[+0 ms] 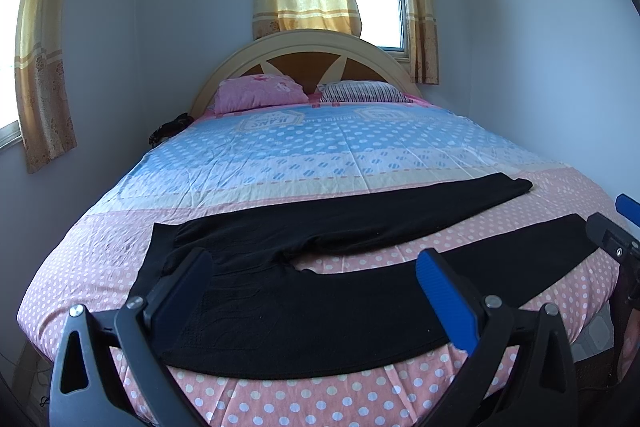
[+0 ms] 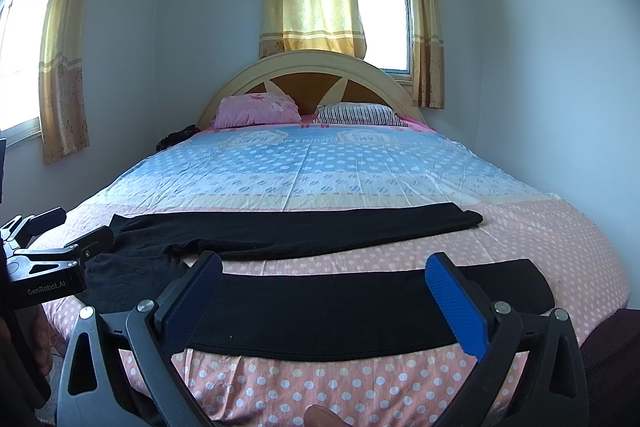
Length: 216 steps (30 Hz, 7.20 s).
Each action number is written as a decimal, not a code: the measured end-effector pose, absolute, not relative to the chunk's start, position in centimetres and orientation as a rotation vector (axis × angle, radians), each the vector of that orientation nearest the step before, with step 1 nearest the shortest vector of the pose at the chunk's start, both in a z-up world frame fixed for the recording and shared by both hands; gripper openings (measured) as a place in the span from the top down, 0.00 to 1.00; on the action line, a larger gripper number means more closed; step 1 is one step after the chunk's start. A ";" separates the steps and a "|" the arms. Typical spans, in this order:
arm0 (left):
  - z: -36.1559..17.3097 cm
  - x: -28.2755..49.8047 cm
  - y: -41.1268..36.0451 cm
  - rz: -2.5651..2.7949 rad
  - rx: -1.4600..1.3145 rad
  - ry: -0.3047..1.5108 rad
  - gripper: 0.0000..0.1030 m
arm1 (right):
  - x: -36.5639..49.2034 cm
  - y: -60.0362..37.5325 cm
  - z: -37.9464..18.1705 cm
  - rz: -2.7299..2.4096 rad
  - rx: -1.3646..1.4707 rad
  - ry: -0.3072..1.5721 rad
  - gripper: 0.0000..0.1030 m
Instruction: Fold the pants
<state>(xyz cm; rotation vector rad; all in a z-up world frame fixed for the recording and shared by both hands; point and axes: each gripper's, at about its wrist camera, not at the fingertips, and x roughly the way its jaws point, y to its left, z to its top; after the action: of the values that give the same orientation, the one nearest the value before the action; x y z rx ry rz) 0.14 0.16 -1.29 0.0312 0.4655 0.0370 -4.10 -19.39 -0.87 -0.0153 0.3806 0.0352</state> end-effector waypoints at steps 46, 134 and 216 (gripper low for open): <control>-10.3 20.3 27.7 0.290 -0.127 0.816 0.26 | 8.8 -30.7 -7.0 -0.038 0.066 0.657 0.40; -10.5 12.0 29.3 -0.130 -0.206 0.620 0.86 | 16.8 -51.7 -8.1 -0.115 0.231 0.712 0.91; -13.4 -0.2 25.6 -0.248 0.238 0.664 0.86 | 8.2 -13.5 -13.8 0.559 -0.511 0.846 0.97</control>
<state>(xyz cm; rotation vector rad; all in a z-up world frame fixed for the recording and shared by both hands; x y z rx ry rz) -0.20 25.63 -13.38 0.2378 0.6639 -0.2485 8.19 -13.52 -13.85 -0.5107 0.8461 0.5588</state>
